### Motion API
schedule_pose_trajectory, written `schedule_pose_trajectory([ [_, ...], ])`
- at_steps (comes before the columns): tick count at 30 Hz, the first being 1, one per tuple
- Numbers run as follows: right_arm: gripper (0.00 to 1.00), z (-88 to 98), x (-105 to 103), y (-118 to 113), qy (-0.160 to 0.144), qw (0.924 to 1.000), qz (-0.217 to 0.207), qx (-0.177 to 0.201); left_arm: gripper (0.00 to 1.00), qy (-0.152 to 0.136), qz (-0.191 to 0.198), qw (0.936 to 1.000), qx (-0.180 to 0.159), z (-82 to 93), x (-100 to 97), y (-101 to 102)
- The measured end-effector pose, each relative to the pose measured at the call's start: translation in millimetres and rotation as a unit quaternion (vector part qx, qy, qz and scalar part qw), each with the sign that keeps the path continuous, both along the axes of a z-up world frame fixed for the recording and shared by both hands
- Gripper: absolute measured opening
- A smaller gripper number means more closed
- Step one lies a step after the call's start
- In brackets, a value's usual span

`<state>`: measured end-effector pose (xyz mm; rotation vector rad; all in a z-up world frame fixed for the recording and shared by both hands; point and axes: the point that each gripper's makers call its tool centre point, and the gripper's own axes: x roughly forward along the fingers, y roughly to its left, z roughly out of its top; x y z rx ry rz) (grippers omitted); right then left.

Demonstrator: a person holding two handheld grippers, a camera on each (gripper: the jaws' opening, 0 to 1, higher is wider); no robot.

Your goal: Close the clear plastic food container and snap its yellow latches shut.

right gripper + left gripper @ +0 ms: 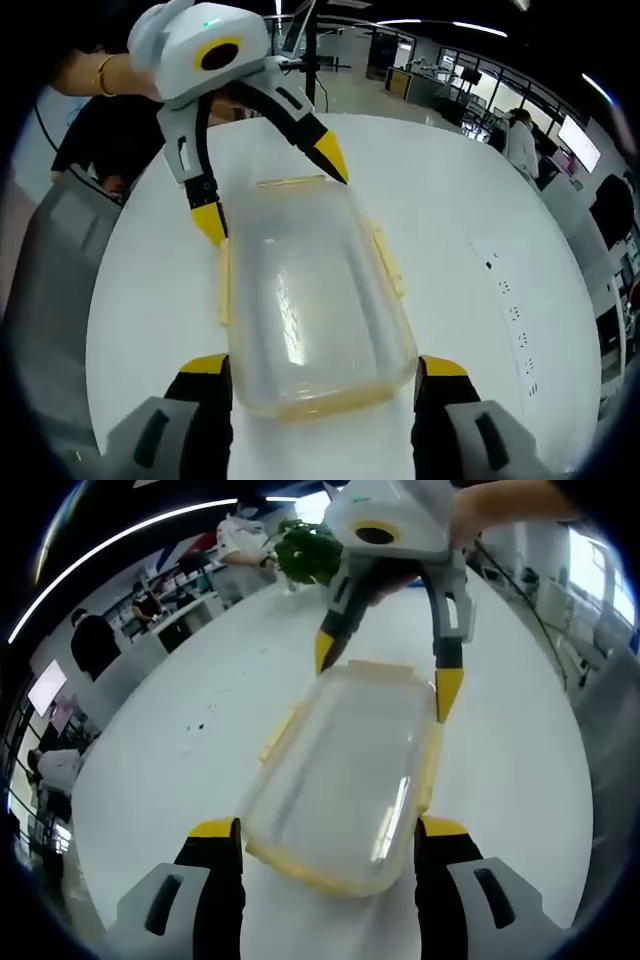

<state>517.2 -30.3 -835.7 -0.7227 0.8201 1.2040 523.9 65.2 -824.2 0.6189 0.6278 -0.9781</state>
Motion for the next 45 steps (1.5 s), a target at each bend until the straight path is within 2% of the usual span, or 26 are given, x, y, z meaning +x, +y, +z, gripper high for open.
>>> schedule_pose_trajectory([
  [13,0.76,-0.1,-3,0,0.003,0.9998,-0.021,0.001,0.66,-0.006,0.010,0.9999,0.001,6.2,-0.1,8],
  [16,0.81,4.7,3,-3,-0.023,0.9991,-0.036,0.001,0.67,-0.007,0.020,0.9998,-0.004,10.1,0.5,10],
  [17,0.81,6.1,3,-4,-0.023,0.9990,-0.039,0.001,0.68,-0.007,0.025,0.9996,-0.006,10.9,0.6,11],
  [20,0.81,9.3,2,-7,-0.017,0.9987,-0.049,0.005,0.67,-0.007,0.029,0.9995,-0.009,13.0,-1.0,12],
  [22,0.81,10.7,5,-12,-0.028,0.9982,-0.053,-0.002,0.67,-0.010,0.031,0.9994,-0.010,15.6,-2.8,13],
  [26,0.81,11.2,6,-17,-0.024,0.9980,-0.057,-0.008,0.67,-0.013,0.034,0.9992,-0.015,20.3,-5.1,15],
  [34,0.81,13.0,6,-22,-0.031,0.9973,-0.065,-0.014,0.66,-0.020,0.049,0.9984,-0.021,29.0,-5.4,25],
  [45,0.80,12.2,6,-26,-0.032,0.9965,-0.075,-0.019,0.66,-0.021,0.069,0.9969,-0.034,34.9,-15.5,36],
])
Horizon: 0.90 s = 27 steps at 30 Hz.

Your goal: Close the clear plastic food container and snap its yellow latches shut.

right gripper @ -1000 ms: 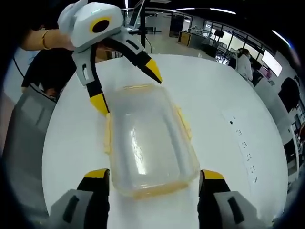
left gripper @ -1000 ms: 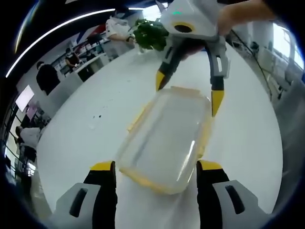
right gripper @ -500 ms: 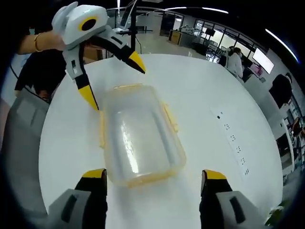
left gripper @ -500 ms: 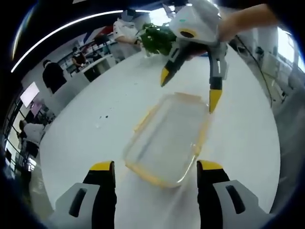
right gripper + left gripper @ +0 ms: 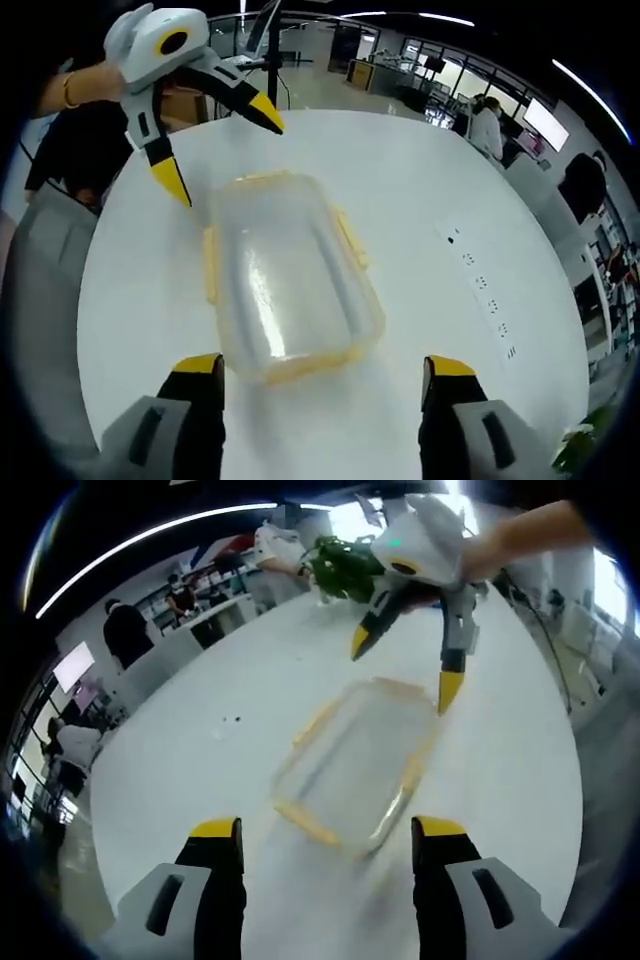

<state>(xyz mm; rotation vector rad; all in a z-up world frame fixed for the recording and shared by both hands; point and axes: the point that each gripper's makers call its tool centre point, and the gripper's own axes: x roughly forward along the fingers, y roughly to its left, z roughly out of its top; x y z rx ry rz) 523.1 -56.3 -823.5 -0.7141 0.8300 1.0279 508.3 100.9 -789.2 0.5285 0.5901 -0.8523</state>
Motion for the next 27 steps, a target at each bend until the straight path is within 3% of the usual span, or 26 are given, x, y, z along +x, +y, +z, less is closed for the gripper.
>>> schedule_pose_trajectory([
  [4,0.80,3.2,-3,1,-0.009,1.0000,0.001,0.000,0.66,0.001,0.008,1.0000,-0.003,0.8,-5.6,4],
  [15,0.81,18.8,-15,-2,-0.020,0.9979,-0.043,0.045,0.67,0.006,0.036,0.9990,-0.025,7.0,-27.6,13],
  [19,0.81,21.2,-26,-3,-0.016,0.9963,-0.057,0.063,0.68,0.002,0.061,0.9960,-0.064,19.6,-33.0,11],
  [22,0.81,20.9,-36,-5,-0.017,0.9963,-0.059,0.060,0.69,-0.003,0.066,0.9957,-0.065,23.0,-37.4,12],
  [24,0.81,22.4,-41,-7,-0.020,0.9958,-0.064,0.062,0.69,-0.003,0.089,0.9914,-0.096,30.6,-38.0,11],
  [27,0.81,27.3,-46,-11,-0.030,0.9942,-0.076,0.069,0.70,-0.005,0.096,0.9892,-0.111,38.1,-42.2,13],
])
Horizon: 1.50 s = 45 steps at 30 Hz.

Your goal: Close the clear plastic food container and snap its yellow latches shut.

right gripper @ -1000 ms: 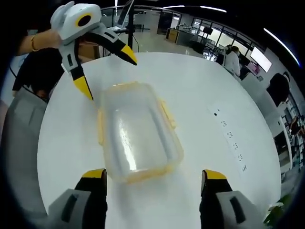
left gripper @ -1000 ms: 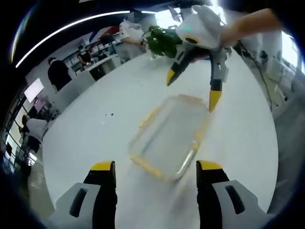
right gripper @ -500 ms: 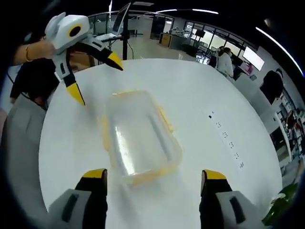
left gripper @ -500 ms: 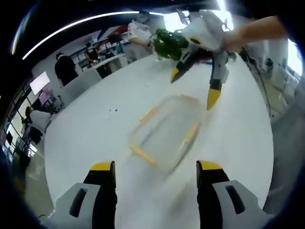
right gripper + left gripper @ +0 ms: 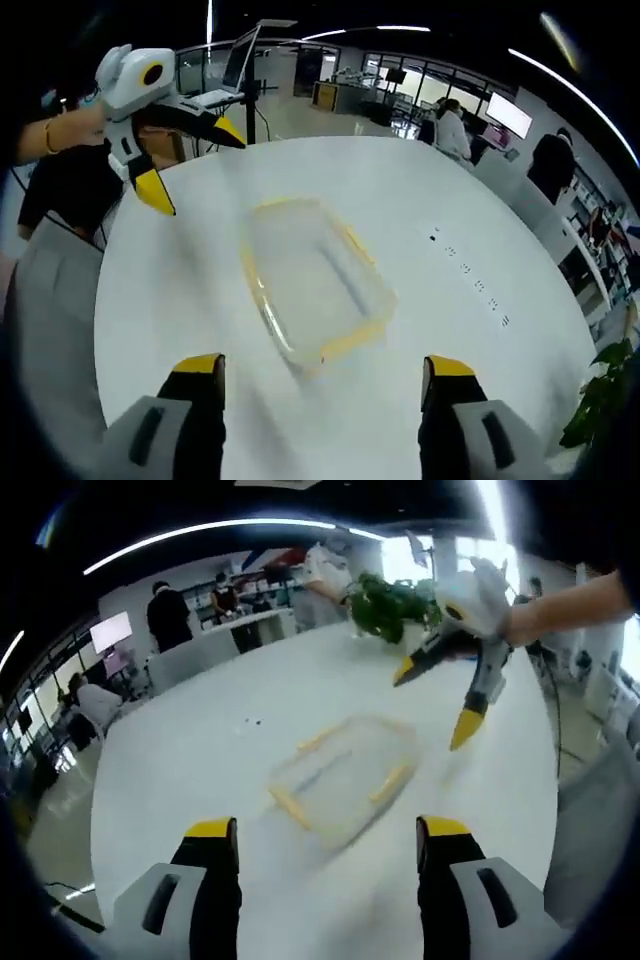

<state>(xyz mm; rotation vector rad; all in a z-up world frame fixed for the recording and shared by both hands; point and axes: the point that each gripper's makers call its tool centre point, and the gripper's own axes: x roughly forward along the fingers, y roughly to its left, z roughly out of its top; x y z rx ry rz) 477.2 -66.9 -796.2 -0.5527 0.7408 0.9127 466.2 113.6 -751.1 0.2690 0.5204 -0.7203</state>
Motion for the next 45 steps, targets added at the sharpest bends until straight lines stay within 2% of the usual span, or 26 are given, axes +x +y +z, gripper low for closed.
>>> schedule_pose_trajectory([
  [4,0.81,6.0,-9,-3,-0.003,0.9997,-0.014,0.018,0.71,-0.006,0.007,0.9999,-0.006,4.7,-10.1,6],
  [8,0.80,8.5,-19,-6,-0.004,0.9994,-0.023,0.026,0.71,-0.001,0.023,0.9996,-0.017,1.8,-20.9,15],
  [12,0.81,11.4,-28,-8,-0.002,0.9981,-0.037,0.049,0.71,-0.007,0.033,0.9994,-0.008,-6.5,-33.4,28],
  [15,0.81,17.5,-33,-5,-0.014,0.9965,-0.045,0.070,0.72,-0.021,0.037,0.9991,-0.003,-7.9,-40.6,34],
  [25,0.81,29.2,-54,6,-0.031,0.9844,-0.084,0.151,0.77,-0.031,0.068,0.9958,-0.054,1.1,-67.5,49],
  [30,0.81,27.6,-72,2,-0.023,0.9782,-0.104,0.178,0.74,-0.032,0.079,0.9947,-0.058,1.3,-79.1,50],
  [35,0.81,29.0,-89,-6,-0.022,0.9731,-0.120,0.195,0.77,-0.034,0.085,0.9926,-0.080,3.7,-87.4,49],
  [37,0.81,30.8,-96,-9,-0.021,0.9697,-0.129,0.206,0.80,-0.040,0.073,0.9928,-0.086,4.3,-92.6,44],
  [42,0.83,27.5,-111,-15,-0.019,0.9694,-0.135,0.204,0.83,-0.035,0.068,0.9927,-0.093,0.5,-103.3,39],
  [45,0.84,27.7,-120,-19,-0.016,0.9656,-0.146,0.215,0.84,-0.032,0.074,0.9915,-0.102,-0.4,-107.5,39],
])
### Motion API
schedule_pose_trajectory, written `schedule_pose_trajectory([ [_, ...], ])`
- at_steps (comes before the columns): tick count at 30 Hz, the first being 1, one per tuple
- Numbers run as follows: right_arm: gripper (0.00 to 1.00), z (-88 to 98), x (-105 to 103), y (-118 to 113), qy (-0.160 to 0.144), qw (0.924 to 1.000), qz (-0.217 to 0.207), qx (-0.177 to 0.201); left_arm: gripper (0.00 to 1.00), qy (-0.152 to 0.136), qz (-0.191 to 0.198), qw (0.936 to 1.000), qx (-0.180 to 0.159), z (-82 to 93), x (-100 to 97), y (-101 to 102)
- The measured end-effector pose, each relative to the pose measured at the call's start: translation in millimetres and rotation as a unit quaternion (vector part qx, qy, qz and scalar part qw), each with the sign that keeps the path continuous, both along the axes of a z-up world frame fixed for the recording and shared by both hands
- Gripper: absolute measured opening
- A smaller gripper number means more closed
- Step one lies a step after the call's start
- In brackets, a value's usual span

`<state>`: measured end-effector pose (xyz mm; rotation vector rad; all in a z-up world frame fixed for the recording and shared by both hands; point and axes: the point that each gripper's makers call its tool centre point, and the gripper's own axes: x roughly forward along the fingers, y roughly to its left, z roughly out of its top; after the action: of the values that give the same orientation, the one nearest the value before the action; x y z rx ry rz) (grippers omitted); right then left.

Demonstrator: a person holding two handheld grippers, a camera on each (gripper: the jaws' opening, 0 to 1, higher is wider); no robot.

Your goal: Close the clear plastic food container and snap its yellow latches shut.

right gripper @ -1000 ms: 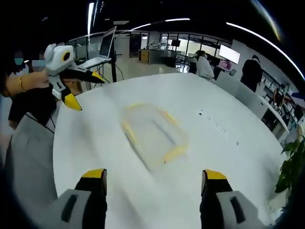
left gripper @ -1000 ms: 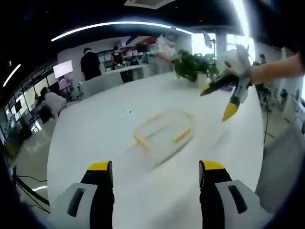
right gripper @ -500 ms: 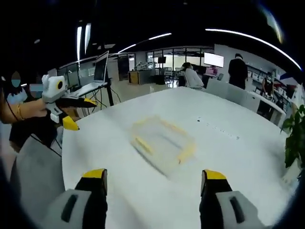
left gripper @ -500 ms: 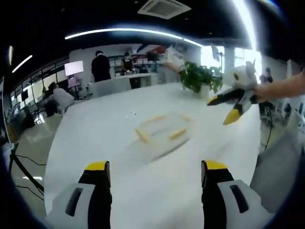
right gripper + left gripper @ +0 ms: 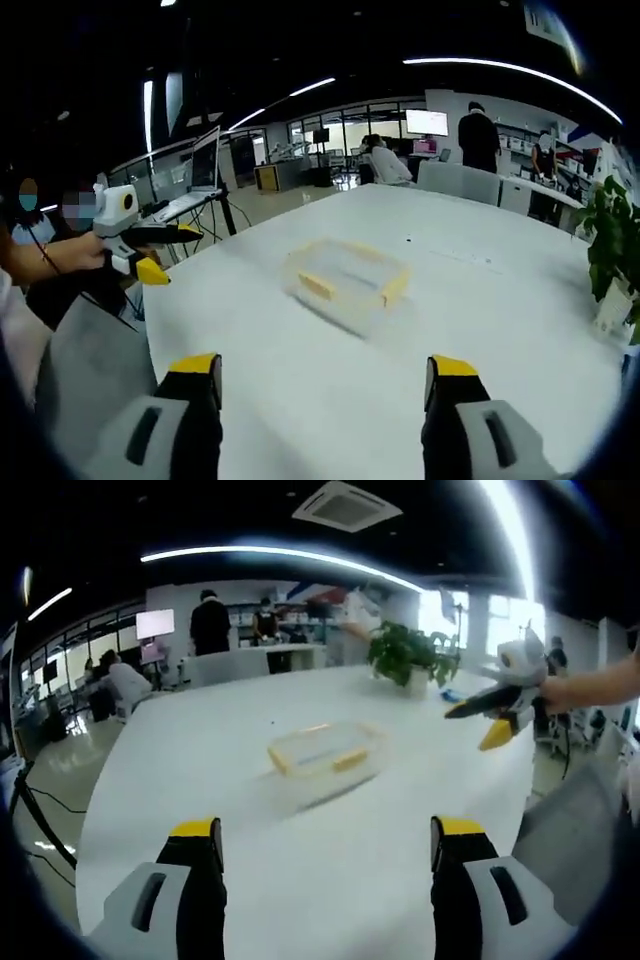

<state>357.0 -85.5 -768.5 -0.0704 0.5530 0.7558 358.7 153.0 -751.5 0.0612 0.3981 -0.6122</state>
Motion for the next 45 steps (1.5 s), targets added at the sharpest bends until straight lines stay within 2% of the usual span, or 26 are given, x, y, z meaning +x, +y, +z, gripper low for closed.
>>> schedule_pose_trajectory([
  [16,0.85,-5.5,-35,-8,0.016,0.9993,-0.027,0.022,0.84,0.006,0.014,0.9998,-0.012,-2.5,-14.9,5],
  [28,0.87,-7.1,-44,-17,0.026,0.9979,-0.052,0.030,0.84,0.020,0.008,0.9996,-0.019,-9.2,-24.7,2],
  [37,0.87,-8.9,-51,-19,0.037,0.9962,-0.064,0.045,0.83,0.019,0.027,0.9992,-0.024,-7.3,-26.7,19],
  [45,0.86,-8.7,-55,-16,0.039,0.9959,-0.066,0.047,0.81,0.027,0.032,0.9988,-0.027,-13.1,-29.9,21],
])
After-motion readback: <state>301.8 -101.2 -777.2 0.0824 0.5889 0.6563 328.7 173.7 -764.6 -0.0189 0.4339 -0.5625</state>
